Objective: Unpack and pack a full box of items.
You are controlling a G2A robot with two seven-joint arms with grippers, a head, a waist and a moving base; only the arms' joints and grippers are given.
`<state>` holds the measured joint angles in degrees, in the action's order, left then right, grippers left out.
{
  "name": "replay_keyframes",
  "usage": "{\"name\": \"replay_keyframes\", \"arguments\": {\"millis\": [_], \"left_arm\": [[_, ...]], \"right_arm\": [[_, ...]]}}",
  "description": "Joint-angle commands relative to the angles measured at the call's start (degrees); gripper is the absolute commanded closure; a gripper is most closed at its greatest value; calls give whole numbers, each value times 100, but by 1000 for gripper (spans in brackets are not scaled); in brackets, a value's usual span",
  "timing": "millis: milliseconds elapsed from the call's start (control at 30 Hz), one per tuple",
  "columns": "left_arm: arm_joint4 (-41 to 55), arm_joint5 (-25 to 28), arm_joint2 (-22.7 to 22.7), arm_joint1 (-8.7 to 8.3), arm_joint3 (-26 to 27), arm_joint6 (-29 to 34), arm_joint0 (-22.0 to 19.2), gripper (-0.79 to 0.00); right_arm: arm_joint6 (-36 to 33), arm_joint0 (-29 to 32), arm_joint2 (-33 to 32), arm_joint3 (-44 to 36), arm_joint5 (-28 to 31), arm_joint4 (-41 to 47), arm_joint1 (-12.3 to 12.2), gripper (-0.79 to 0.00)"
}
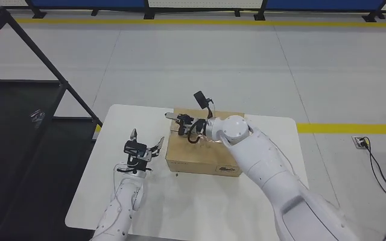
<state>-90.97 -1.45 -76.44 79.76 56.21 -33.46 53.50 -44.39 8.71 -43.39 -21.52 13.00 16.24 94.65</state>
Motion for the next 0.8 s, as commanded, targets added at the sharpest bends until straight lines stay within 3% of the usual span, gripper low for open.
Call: {"name": "replay_keyframes", "arguments": {"millis": [0, 767], "left_arm": [[2, -2, 6, -1, 18, 19, -1, -785], [-7, -110, 57, -7, 137, 116, 3, -785]], "right_arm": [[-67, -5, -59, 17, 16, -22, -40, -785], [-937, 246, -596, -587, -449, -669, -591, -785]]}}
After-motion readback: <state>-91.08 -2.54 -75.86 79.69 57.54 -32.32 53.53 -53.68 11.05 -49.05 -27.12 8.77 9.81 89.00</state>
